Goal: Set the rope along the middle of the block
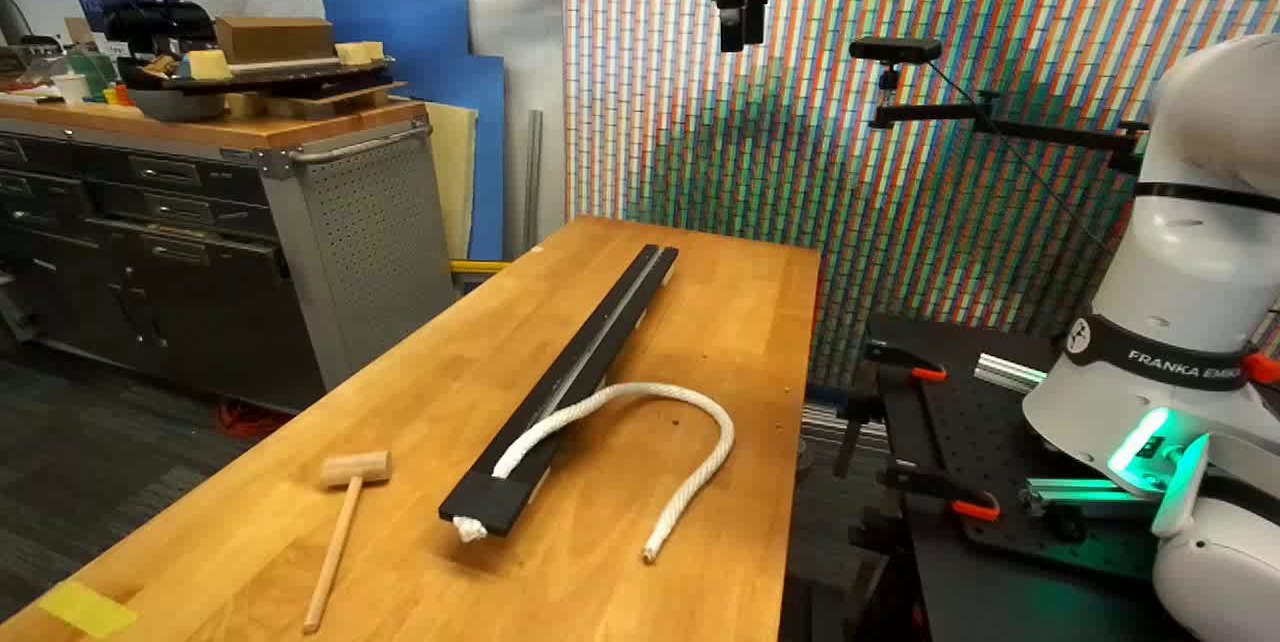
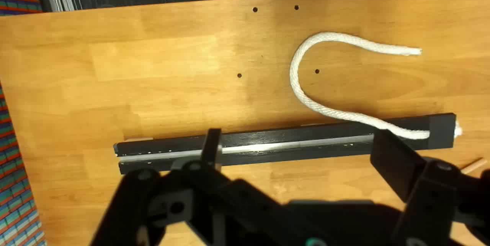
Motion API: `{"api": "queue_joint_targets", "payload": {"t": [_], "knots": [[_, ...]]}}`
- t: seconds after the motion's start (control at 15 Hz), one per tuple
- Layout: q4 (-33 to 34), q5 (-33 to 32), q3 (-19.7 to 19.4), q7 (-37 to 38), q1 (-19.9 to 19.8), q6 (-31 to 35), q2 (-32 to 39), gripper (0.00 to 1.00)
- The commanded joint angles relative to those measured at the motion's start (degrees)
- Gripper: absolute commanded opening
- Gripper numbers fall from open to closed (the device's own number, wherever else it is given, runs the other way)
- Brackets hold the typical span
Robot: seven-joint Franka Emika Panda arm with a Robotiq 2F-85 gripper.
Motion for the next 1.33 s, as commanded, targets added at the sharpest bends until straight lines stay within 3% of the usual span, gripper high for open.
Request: {"api": "queue_joint_targets", "payload": {"t": [0.0,0.53,1.07,1.27], "knots": [[0.3,-0.1,-0.3,0.1,0.4,-0.1,0.0,1.00],[0.5,-0.1,-0.3,0.1,0.4,-0.1,-0.1,1.00],[3.8,0.2,1.3,-13.2,5.2,1.1,7.2,1.00],[2.8,-1.3,3.4,-17.1,7.6,6.1,9.7,1.00]]}}
